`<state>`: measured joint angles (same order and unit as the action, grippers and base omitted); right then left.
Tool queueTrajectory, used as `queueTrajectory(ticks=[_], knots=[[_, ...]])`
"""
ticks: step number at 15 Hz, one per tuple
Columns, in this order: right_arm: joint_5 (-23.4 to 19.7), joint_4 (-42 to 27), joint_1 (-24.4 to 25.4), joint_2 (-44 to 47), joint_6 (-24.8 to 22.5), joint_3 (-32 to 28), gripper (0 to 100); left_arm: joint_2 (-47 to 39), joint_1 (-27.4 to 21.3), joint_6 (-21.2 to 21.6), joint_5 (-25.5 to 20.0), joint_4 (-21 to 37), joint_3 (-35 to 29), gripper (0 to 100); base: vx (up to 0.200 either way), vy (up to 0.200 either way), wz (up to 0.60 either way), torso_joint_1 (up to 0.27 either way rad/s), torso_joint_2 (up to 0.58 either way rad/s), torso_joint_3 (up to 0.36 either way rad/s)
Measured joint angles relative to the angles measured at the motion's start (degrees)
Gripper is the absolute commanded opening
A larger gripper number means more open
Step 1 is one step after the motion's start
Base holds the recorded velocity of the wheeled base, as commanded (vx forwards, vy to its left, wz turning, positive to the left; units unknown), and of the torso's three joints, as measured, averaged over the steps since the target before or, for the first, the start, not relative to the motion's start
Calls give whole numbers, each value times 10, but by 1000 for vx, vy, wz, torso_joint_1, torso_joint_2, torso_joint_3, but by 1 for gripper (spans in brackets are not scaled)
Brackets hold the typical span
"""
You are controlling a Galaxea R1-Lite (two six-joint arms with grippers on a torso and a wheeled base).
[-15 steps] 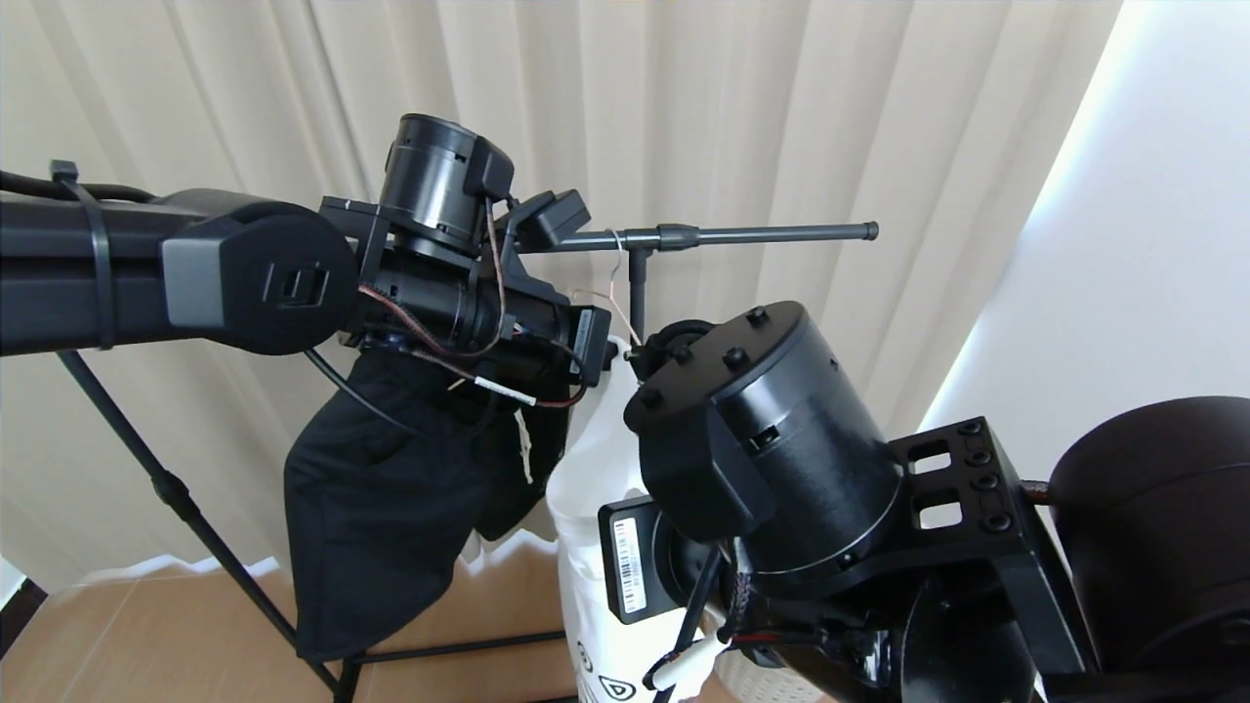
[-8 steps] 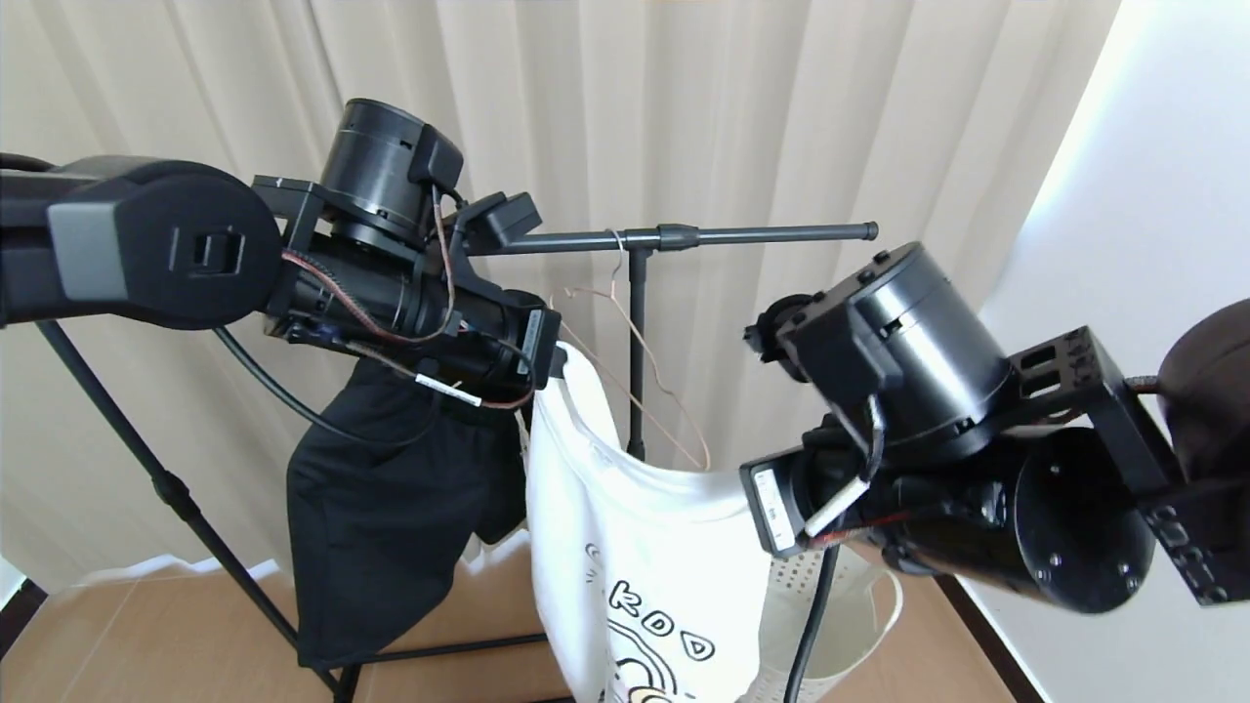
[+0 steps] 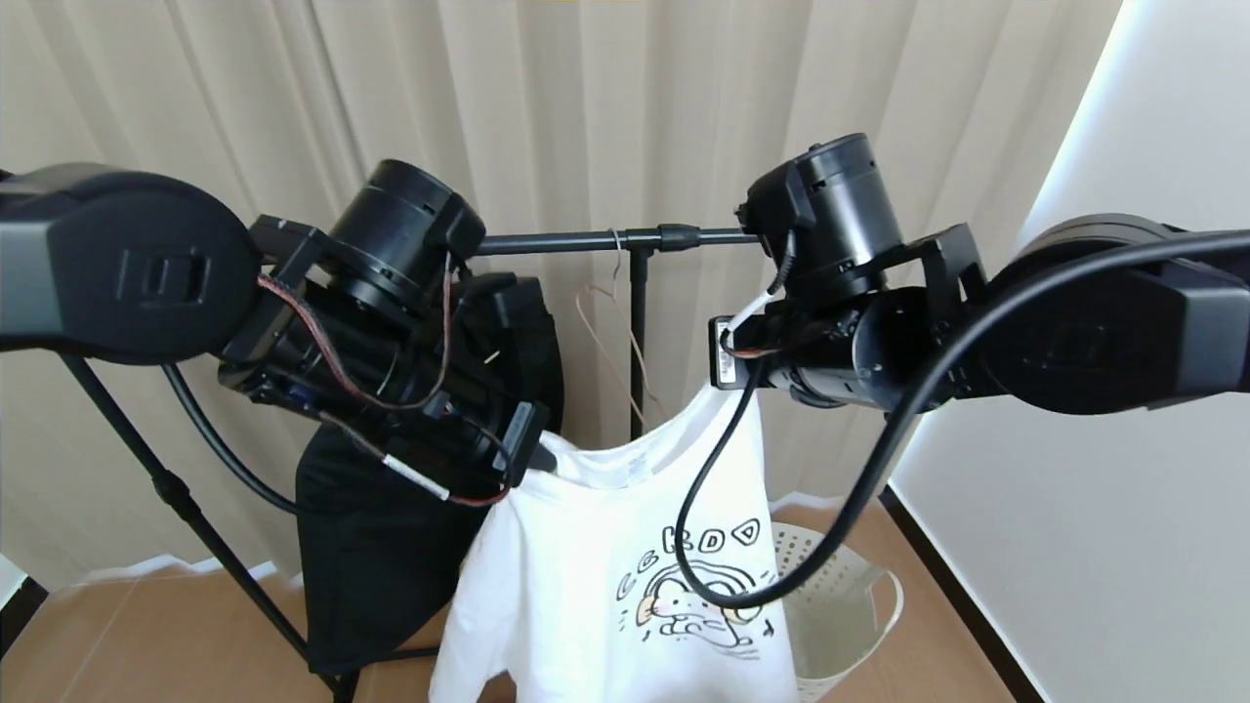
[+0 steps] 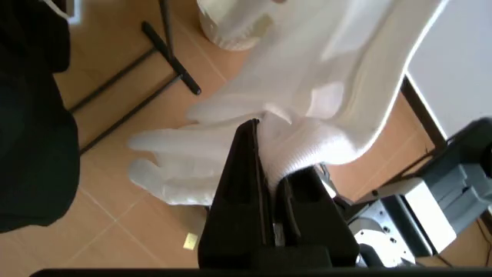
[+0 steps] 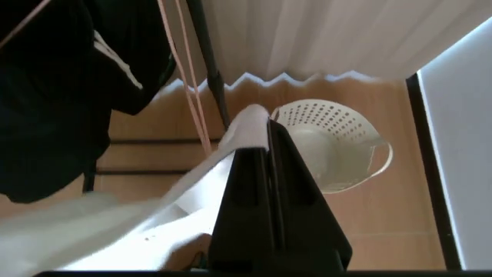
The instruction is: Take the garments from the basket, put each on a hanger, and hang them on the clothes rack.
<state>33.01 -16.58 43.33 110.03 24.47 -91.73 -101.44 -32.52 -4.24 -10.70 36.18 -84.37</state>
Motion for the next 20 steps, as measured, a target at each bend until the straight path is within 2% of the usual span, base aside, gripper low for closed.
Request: queueTrajectory(ticks=[3, 6, 8, 9, 12, 14, 18, 20], knots=[[1, 7, 0, 48, 13, -70, 0, 2, -66, -14, 0, -21, 58, 0, 0, 0, 0, 0, 0, 0], [0, 8, 11, 78, 54, -115, 0, 1, -150, -98, -2, -119, 85, 0, 0, 0, 0, 0, 0, 0], [0, 8, 19, 85, 68, -123, 0, -5, -188, -148, 0, -179, 91, 0, 0, 0, 0, 0, 0, 0], [-1, 7, 20, 86, 71, -123, 0, -8, -197, -159, 1, -189, 94, 0, 0, 0, 0, 0, 0, 0], [1, 3, 18, 80, 78, -114, 0, -4, -197, -162, 22, -191, 112, 0, 0, 0, 0, 0, 0, 0], [1, 4, 14, 63, 79, -88, 0, 12, -185, -160, 30, -191, 135, 0, 0, 0, 0, 0, 0, 0], [2, 4, -4, 4, 77, -18, 0, 50, -132, -122, 70, -191, 160, 0, 0, 0, 0, 0, 0, 0], [4, 3, -9, -30, 76, 28, 0, 54, -104, -106, 89, -216, 160, 0, 0, 0, 0, 0, 0, 0]])
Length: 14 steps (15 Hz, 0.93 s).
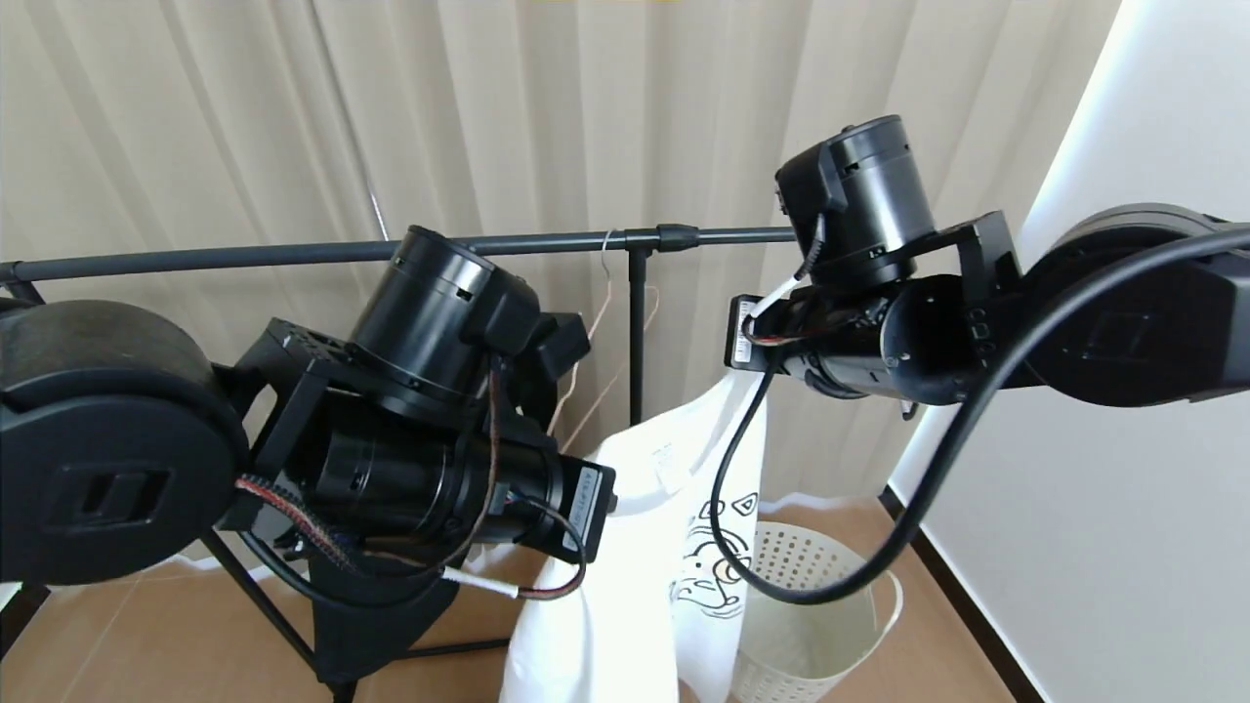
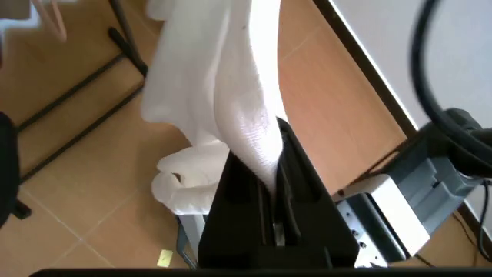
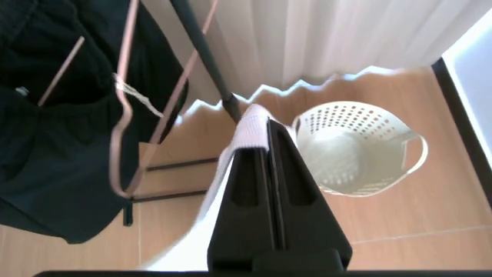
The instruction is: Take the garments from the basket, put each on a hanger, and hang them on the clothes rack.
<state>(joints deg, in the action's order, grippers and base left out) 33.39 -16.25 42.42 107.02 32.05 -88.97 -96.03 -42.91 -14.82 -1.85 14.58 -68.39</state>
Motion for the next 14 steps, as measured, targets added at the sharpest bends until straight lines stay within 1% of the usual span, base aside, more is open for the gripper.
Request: queueTrajectory(ticks=[2, 4, 6, 11, 12, 14], knots=[[20, 1, -4, -29, -12, 52, 0, -12, 18, 9, 13, -45, -10, 0, 0, 0, 0, 0, 0, 0], [55, 3, -3, -46, -30, 89, 0, -35, 26, 10, 28, -74, -32, 0, 0, 0, 0, 0, 0, 0], [59, 2, 3, -55, -37, 108, 0, -63, 29, 9, 36, -97, -69, 0, 0, 0, 0, 0, 0, 0], [58, 4, 5, -84, -76, 157, 0, -101, 31, 9, 37, -101, -147, 0, 0, 0, 0, 0, 0, 0], [58, 4, 5, -89, -83, 166, 100, -106, 31, 9, 37, -101, -164, 0, 0, 0, 0, 0, 0, 0], [57, 4, 6, -97, -109, 189, 100, -114, 30, 9, 37, -101, -195, 0, 0, 0, 0, 0, 0, 0]])
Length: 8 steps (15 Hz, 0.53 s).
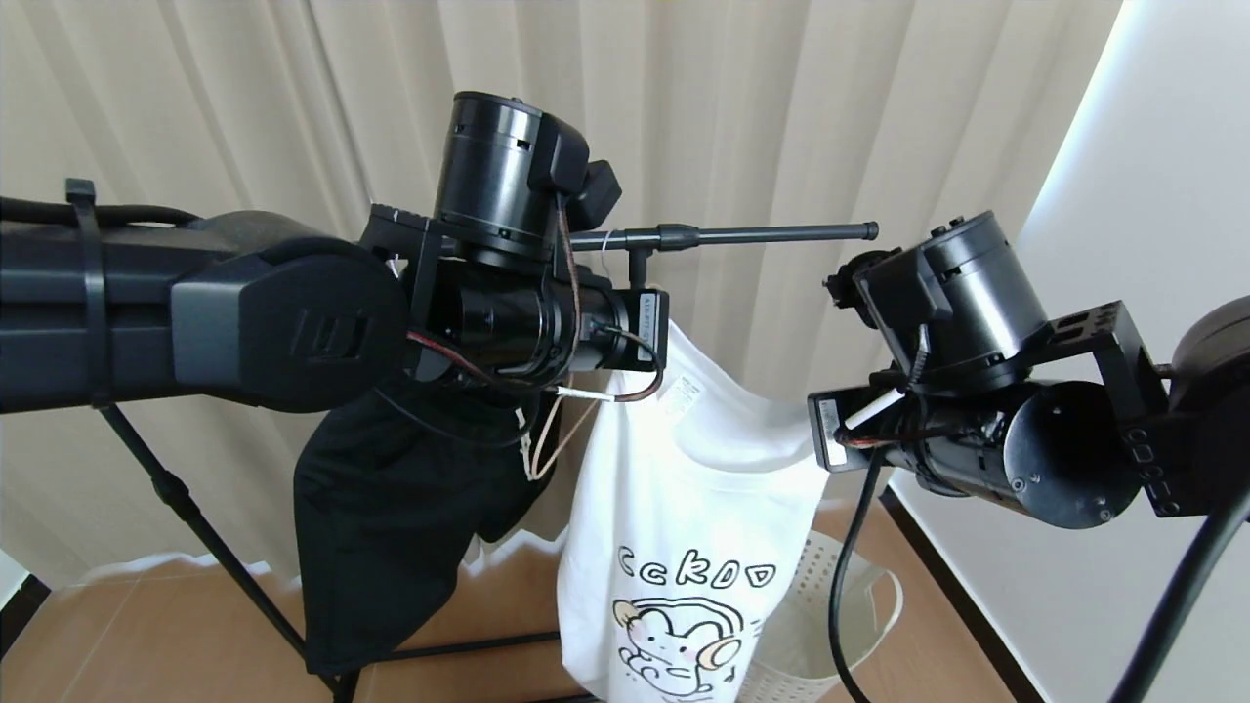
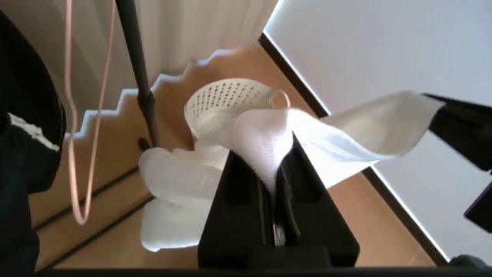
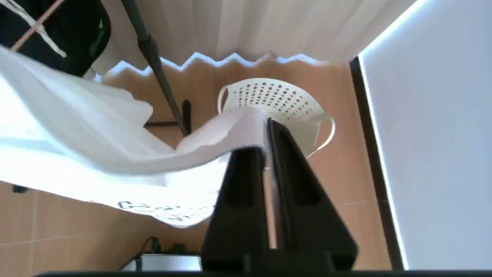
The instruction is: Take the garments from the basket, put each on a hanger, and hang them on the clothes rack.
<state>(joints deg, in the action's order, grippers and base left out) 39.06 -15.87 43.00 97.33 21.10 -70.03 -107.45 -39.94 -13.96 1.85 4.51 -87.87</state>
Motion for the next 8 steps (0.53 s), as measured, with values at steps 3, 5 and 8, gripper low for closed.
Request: queueTrajectory(ticks=[3, 5, 8], knots=[[-25, 3, 10, -23, -82, 60, 100, -7, -3, 0, 0, 0, -25, 0, 0, 0, 0, 0, 0, 0], [-107, 37, 16, -43, -125, 104, 100, -10, -5, -1, 0, 0, -30, 0, 0, 0, 0, 0, 0, 0], [-272, 186, 6, -66, -182, 178, 100, -10, -9, 0, -2, 0, -25, 0, 0, 0, 0, 0, 0, 0]])
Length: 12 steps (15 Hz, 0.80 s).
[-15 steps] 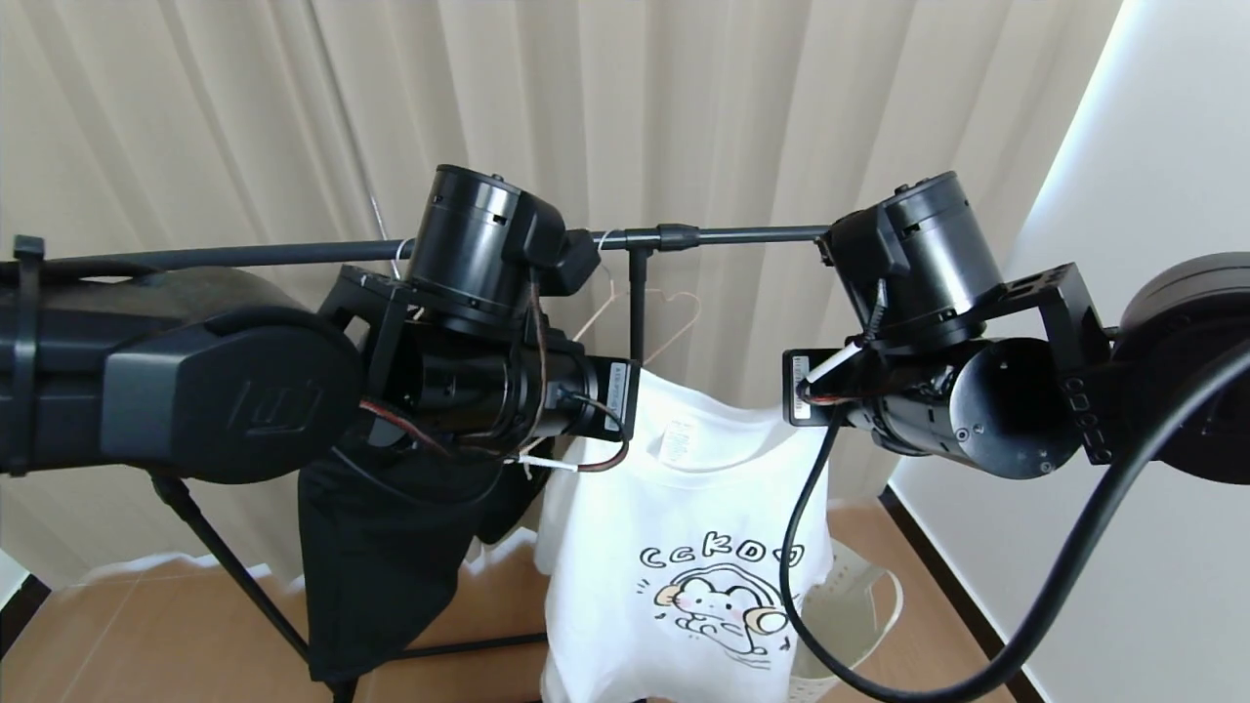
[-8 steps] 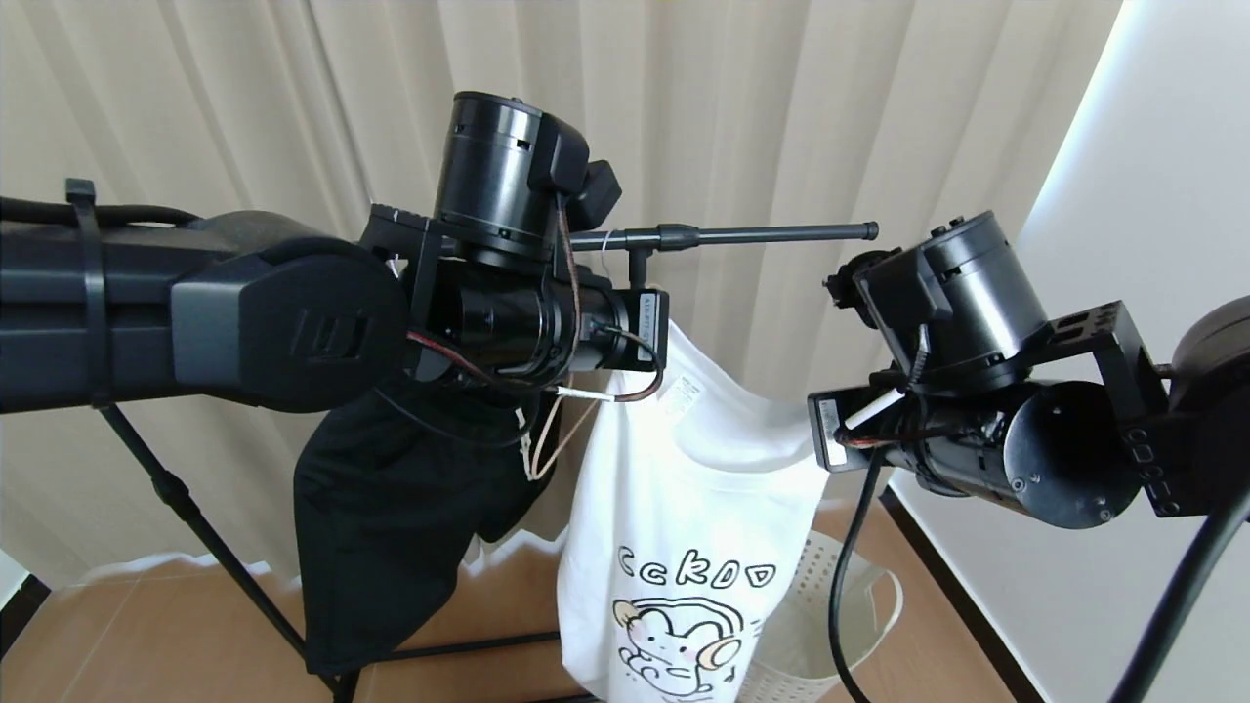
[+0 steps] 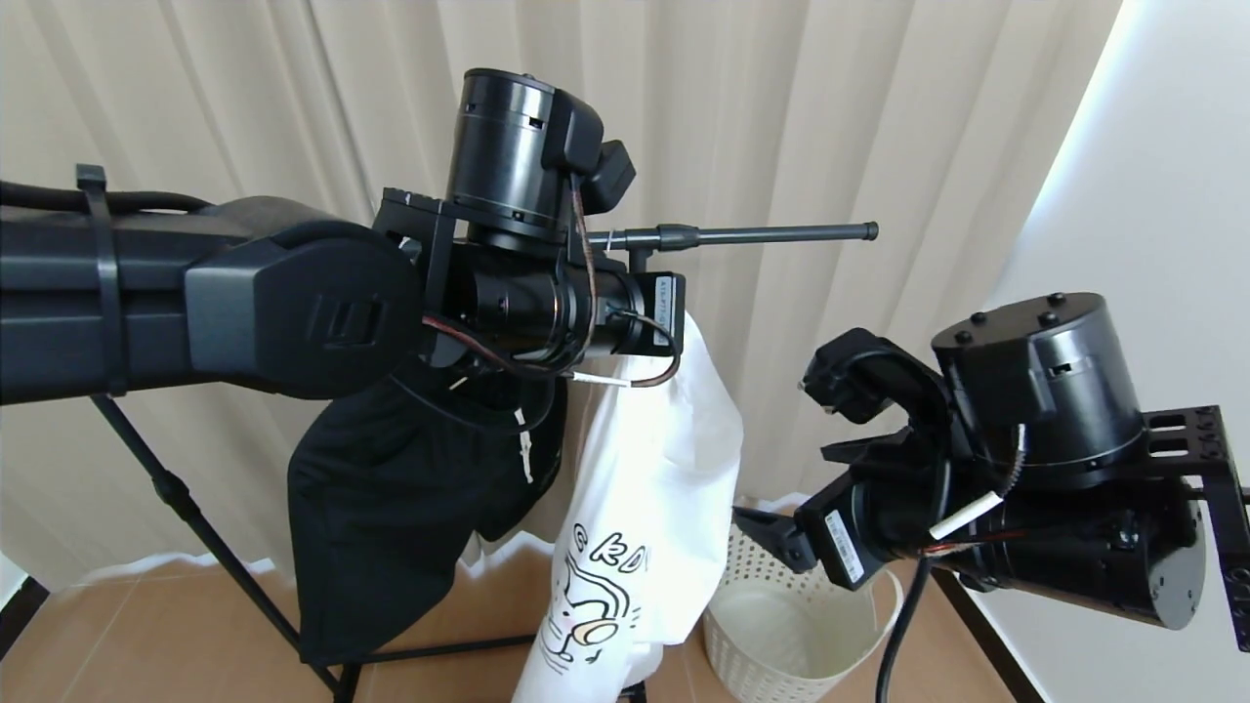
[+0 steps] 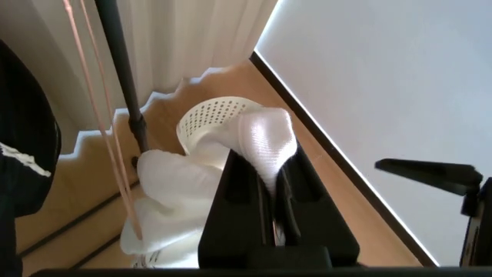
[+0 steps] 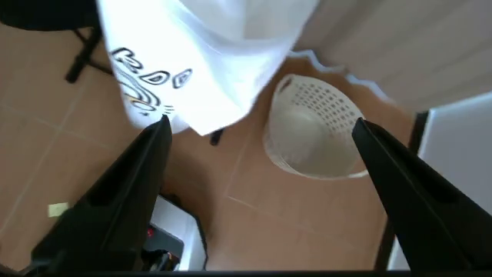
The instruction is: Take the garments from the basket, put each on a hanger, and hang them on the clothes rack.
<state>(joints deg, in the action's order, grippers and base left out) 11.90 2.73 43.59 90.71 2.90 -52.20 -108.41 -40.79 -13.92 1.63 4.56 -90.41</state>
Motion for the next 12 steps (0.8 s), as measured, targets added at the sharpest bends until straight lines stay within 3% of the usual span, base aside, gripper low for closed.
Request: queueTrajectory(ticks=[4, 7, 9, 12], knots=[[-199, 172, -113, -24, -113, 108, 100, 16, -2, 38, -22, 0, 35, 0, 0, 0, 0, 0, 0, 0], [-330, 204, -188, -33, -167, 139, 100, 38, -2, 70, -76, -1, 58, 0, 0, 0, 0, 0, 0, 0], [-373, 207, -210, -33, -178, 147, 100, 52, -1, 82, -101, -1, 70, 0, 0, 0, 0, 0, 0, 0], [-377, 234, -219, -19, -179, 146, 100, 68, -2, 89, -136, 0, 81, 0, 0, 0, 0, 0, 0, 0]])
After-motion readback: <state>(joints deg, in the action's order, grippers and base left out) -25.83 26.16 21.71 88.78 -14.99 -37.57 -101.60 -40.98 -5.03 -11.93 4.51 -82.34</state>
